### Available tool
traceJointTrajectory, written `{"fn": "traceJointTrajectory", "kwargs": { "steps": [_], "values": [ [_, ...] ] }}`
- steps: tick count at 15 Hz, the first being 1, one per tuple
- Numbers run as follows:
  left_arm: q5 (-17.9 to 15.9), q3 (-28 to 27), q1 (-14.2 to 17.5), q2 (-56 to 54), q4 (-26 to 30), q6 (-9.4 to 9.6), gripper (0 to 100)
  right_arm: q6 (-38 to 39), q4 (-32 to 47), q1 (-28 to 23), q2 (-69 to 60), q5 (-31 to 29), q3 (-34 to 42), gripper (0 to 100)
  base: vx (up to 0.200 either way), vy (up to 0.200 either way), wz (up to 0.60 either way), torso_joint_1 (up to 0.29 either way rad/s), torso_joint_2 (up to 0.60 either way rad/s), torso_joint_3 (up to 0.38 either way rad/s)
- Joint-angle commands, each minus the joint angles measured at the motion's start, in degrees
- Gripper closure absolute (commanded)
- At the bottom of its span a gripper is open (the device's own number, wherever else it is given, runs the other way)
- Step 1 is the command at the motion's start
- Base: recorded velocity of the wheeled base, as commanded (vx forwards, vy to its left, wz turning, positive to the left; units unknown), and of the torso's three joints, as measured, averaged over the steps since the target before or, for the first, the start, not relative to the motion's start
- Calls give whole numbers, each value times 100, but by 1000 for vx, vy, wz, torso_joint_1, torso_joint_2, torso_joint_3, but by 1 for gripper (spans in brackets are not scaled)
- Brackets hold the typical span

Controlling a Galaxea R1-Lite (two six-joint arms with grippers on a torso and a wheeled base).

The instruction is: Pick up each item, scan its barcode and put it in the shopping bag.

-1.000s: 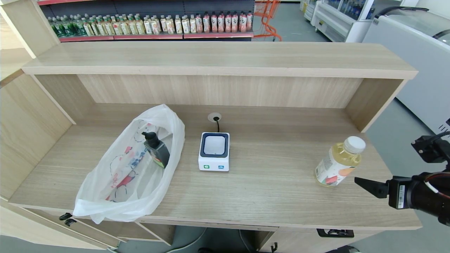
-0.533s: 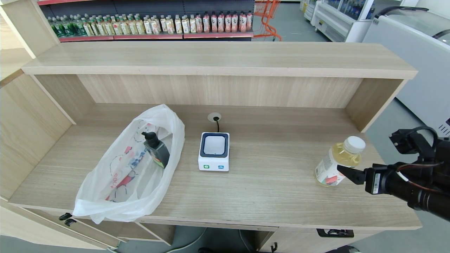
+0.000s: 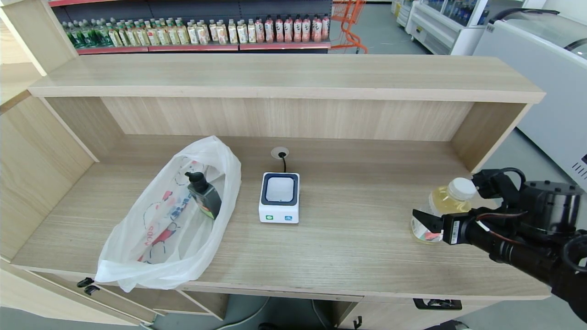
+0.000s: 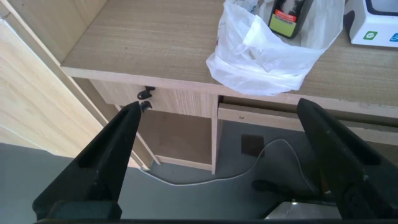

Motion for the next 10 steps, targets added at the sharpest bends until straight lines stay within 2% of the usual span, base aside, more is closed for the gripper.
{"fn": "traceJointTrajectory", "kwargs": {
  "steps": [1,6,10],
  "values": [
    [3,0,1,-2,1,2,0,12,-239,173,430,6,-41,0,0,0,0,0,0,0],
    [3,0,1,-2,1,2,0,-23,-837,234,860,6,-120,0,0,0,0,0,0,0],
    [3,0,1,-2,1,2,0,-67,-863,234,1019,6,-436,0,0,0,0,0,0,0]
  ]
}}
